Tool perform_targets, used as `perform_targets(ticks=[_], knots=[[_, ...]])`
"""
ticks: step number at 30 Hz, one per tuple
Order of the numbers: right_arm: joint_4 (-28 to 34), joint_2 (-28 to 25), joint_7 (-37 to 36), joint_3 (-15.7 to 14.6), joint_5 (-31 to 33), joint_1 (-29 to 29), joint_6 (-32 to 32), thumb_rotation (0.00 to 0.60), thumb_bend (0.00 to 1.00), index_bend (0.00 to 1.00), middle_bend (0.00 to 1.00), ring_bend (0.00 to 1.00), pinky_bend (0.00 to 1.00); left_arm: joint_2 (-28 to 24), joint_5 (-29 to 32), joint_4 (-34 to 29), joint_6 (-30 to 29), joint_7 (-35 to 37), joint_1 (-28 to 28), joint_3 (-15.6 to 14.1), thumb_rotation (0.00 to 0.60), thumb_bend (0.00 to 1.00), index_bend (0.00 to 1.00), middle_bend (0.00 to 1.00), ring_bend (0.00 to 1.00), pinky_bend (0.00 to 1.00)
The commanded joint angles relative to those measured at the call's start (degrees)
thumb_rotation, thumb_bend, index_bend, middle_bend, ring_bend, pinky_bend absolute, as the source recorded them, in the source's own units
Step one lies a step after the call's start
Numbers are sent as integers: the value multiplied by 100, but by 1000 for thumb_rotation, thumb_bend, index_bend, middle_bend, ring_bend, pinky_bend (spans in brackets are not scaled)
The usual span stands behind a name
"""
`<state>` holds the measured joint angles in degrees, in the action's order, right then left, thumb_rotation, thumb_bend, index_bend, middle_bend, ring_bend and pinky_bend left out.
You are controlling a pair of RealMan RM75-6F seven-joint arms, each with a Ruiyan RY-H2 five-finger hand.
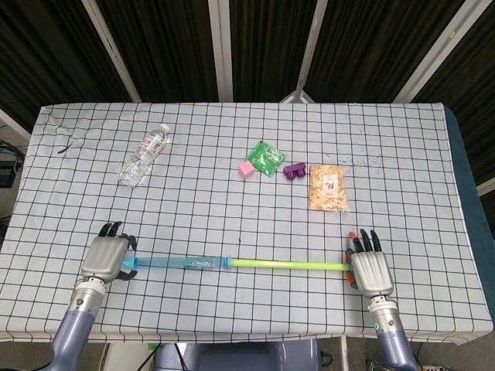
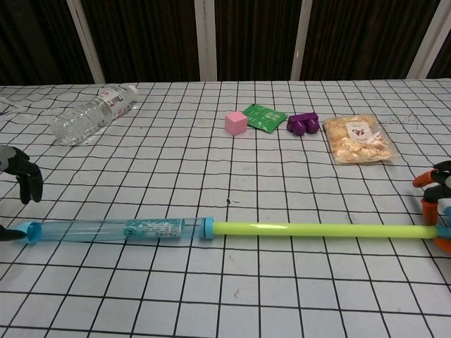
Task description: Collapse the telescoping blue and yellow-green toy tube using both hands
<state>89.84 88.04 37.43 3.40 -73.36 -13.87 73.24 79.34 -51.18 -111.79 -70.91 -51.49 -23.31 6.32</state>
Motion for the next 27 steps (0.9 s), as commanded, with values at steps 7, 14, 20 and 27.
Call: perform_targets(ticks=[7, 14, 20, 27], knots=[[35, -17, -14, -7, 47, -10, 1, 600, 429, 654, 197, 0, 0, 427, 254, 208, -198, -307, -225, -76, 600, 311, 429, 399, 88, 99], [45, -24, 3, -38, 5, -18, 41, 600, 430, 653, 197, 0, 0, 583, 410, 321, -210, -413, -342, -161, 600, 334, 440, 402, 88, 98], [10, -19, 31, -65, -32, -29, 63, 600, 431, 654, 197, 0, 0, 690, 353, 425, -272, -365, -384, -235, 600, 361, 453, 413, 88, 98], [0, -12, 26, -81, -98, -38, 113, 600, 433, 654, 197, 0, 0, 807, 168, 568, -351, -262, -418, -311, 600, 440, 511, 509, 117, 99]])
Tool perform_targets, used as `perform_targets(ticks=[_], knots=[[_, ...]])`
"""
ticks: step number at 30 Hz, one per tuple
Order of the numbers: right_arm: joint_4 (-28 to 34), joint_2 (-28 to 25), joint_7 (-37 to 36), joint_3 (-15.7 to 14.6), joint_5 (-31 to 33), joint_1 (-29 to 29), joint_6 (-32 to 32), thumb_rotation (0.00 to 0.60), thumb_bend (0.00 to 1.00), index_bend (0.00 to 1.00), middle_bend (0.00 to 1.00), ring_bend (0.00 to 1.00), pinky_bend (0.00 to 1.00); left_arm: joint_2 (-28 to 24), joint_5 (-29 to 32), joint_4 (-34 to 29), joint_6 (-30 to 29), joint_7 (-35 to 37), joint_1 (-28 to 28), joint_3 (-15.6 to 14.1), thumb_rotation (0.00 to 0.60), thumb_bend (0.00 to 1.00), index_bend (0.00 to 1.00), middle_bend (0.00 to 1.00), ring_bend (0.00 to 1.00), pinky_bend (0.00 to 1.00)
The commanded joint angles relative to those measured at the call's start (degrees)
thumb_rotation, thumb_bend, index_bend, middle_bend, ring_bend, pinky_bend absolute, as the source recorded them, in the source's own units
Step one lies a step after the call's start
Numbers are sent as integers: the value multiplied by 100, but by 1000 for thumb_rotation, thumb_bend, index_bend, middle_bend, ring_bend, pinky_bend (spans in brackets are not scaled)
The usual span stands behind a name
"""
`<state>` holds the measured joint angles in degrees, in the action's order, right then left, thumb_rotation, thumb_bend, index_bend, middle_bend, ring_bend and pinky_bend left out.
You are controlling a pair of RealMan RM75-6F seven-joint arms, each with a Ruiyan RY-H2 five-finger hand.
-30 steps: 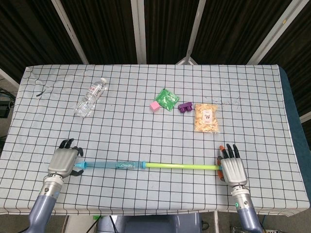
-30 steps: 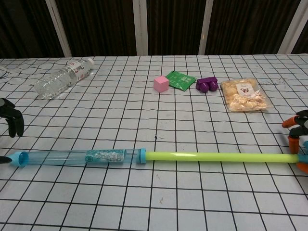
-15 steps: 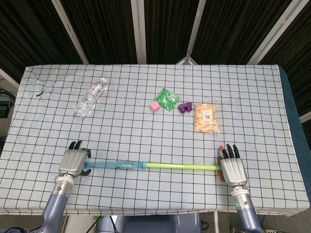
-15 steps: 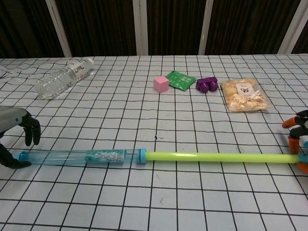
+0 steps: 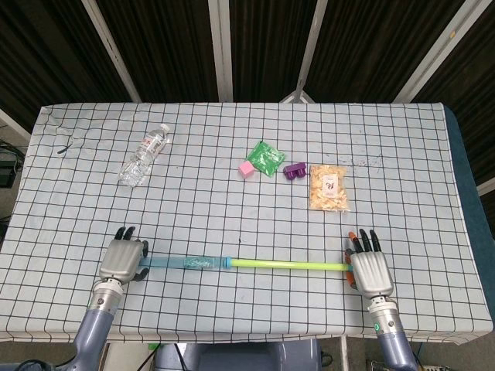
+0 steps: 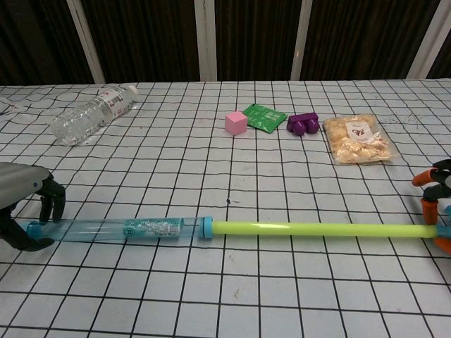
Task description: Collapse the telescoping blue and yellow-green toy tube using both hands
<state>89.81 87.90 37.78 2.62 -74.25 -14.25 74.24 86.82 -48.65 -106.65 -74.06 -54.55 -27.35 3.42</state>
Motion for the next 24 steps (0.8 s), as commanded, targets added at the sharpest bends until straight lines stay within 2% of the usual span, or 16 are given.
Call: perform_targets(ticks=[1, 7, 14, 24], knots=[[7, 2, -19, -1, -5, 2, 16, 600, 433, 654, 197, 0, 0, 83, -98, 76, -53, 44, -18, -27, 600, 452, 518, 522, 123, 99], [28, -9, -22, -7, -7, 4, 33, 600, 435, 654, 197, 0, 0, 161, -277, 155, -174, 114, -36, -29, 600, 476, 534, 543, 138, 100], [92, -17, -83, 28, 27, 3, 43, 600, 437, 659, 197, 0, 0, -19, -564, 135, -238, 111, -120, 14, 600, 476, 534, 543, 138, 99], [143, -28, -182, 40, -35, -41, 33, 600, 437, 660, 197, 0, 0, -474, -1450, 291, 55, 188, -284, -335, 600, 476, 534, 546, 138, 99]])
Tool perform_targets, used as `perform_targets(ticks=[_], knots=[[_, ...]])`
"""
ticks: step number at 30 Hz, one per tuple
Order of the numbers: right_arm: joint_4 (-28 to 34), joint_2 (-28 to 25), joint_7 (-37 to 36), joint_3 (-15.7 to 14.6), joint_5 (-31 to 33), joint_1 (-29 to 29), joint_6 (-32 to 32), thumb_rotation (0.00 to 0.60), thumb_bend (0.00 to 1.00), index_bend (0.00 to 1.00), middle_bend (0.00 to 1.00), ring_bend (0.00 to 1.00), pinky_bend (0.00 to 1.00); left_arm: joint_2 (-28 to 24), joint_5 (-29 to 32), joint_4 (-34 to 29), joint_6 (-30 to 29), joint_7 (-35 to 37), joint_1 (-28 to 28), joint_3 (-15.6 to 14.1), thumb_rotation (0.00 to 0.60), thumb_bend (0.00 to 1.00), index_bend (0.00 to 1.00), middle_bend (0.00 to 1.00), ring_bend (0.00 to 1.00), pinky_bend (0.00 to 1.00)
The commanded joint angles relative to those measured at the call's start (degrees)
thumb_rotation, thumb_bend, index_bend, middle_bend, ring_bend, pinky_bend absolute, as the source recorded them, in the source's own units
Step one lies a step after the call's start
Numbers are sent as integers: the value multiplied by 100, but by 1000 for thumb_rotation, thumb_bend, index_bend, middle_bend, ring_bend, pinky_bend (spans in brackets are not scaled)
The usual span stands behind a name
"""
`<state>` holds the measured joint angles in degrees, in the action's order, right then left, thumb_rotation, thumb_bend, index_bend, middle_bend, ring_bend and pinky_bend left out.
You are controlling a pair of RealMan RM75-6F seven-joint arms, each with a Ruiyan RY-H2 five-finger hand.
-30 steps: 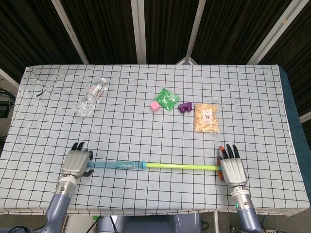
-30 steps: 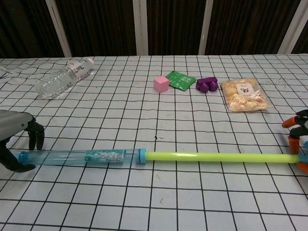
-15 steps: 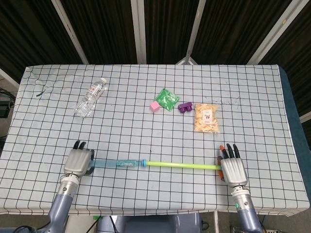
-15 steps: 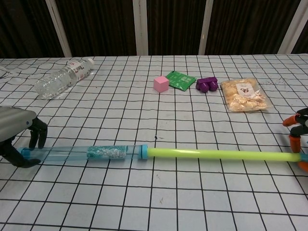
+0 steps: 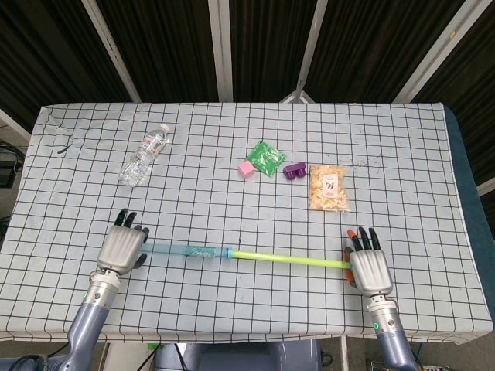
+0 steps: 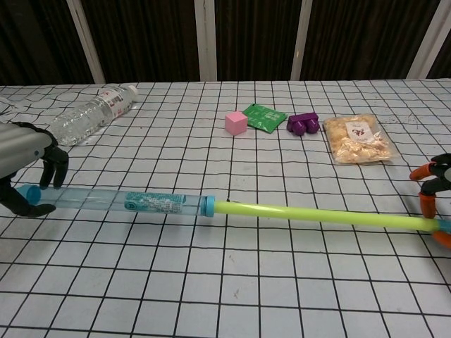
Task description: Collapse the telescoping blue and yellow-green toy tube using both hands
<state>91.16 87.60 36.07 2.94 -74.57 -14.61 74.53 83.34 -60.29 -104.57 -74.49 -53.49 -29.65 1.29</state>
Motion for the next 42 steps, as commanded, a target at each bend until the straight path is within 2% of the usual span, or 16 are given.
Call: perform_targets(ticks=[1, 7, 19, 23, 30, 36, 42], knots=[[17, 2, -25, 11, -6, -6, 7, 600, 437, 660, 197, 0, 0, -141, -332, 94, 115, 114, -58, -135, 600, 476, 534, 547, 138, 99], [56, 1, -88, 8, -50, -21, 14, 600, 438, 660, 197, 0, 0, -145, -540, 132, 167, 264, -66, -169, 600, 476, 534, 547, 137, 100], [324, -31, 42, 77, -140, -78, 111, 600, 437, 660, 197, 0, 0, 171, -617, 131, 45, 251, -33, -82, 600, 476, 528, 547, 151, 100], [649, -22, 319, 117, -88, -126, 135, 600, 437, 660, 197, 0, 0, 321, -582, 92, 49, 154, -59, -35, 600, 476, 526, 547, 151, 99], [810, 45, 542, 101, -95, -168, 145, 600, 437, 660, 197, 0, 0, 368, -552, 72, 39, 121, -62, -6, 600, 476, 526, 549, 151, 99], [1169, 324, 1087, 90, -129, -288, 174, 600, 437, 660, 197, 0, 0, 346, -476, -60, 6, 104, -84, 114, 600, 476, 526, 549, 151, 99], [1250, 591, 1470, 180, -17, -428, 155, 600, 437, 662, 197, 0, 0, 285, -439, -159, -3, 106, -107, 174, 600, 476, 526, 549, 151, 99]])
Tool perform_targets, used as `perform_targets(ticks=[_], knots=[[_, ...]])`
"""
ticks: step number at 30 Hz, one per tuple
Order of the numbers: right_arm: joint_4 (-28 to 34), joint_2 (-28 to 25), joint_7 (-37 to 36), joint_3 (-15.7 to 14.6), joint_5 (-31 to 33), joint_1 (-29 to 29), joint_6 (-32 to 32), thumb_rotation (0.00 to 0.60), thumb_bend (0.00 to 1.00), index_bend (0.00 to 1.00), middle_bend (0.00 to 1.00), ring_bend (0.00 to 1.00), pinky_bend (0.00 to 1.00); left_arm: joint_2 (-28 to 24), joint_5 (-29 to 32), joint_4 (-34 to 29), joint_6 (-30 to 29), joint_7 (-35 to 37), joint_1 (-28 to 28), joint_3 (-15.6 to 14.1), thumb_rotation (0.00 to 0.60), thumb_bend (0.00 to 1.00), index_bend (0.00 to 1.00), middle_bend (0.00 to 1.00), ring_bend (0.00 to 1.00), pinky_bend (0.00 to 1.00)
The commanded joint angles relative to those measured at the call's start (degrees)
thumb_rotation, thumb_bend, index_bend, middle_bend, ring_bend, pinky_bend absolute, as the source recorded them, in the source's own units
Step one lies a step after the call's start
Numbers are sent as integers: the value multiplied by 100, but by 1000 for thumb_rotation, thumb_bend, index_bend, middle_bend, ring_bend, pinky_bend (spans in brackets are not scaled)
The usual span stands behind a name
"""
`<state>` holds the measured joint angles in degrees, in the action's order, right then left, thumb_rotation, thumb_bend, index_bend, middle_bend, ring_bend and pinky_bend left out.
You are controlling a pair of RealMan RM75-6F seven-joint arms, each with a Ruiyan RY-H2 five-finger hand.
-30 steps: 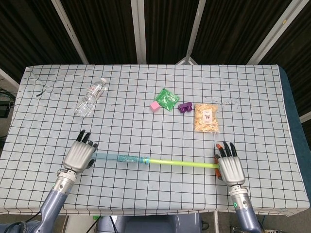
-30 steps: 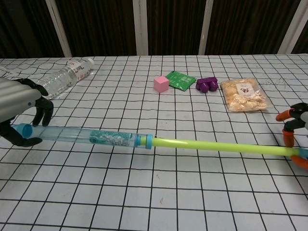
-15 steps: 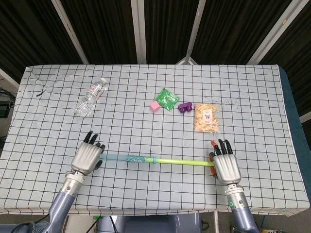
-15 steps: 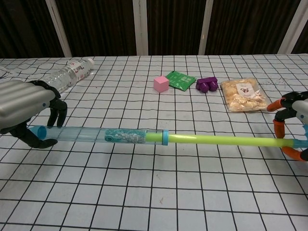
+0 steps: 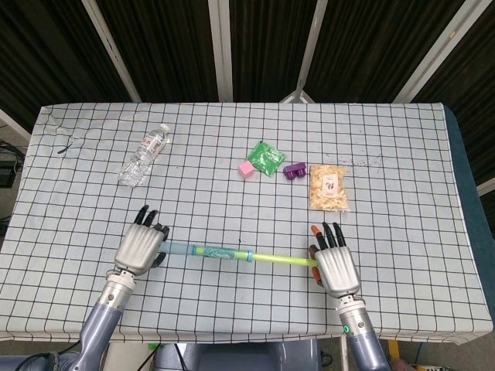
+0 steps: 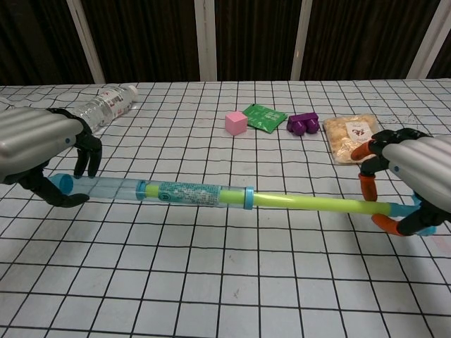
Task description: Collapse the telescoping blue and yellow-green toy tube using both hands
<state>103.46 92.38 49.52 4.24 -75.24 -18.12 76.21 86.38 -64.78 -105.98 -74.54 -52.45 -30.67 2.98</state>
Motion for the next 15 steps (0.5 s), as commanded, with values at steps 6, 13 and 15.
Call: perform_targets(ticks=[6, 13, 15], knots=[[-77, 325, 277, 207, 312, -197, -46, 600, 437, 664, 198, 0, 0, -78, 63, 12, 28, 70, 11, -15, 600, 476, 526, 549, 151, 99], [-112, 415, 348, 261, 409, -294, -34, 600, 438, 664, 197, 0, 0, -80, 120, 105, 68, 149, -3, 16, 600, 476, 525, 550, 151, 99], [-104, 432, 356, 267, 415, -312, -29, 600, 438, 664, 198, 0, 0, -71, 122, 115, 74, 154, -11, 21, 600, 476, 524, 550, 151, 99]])
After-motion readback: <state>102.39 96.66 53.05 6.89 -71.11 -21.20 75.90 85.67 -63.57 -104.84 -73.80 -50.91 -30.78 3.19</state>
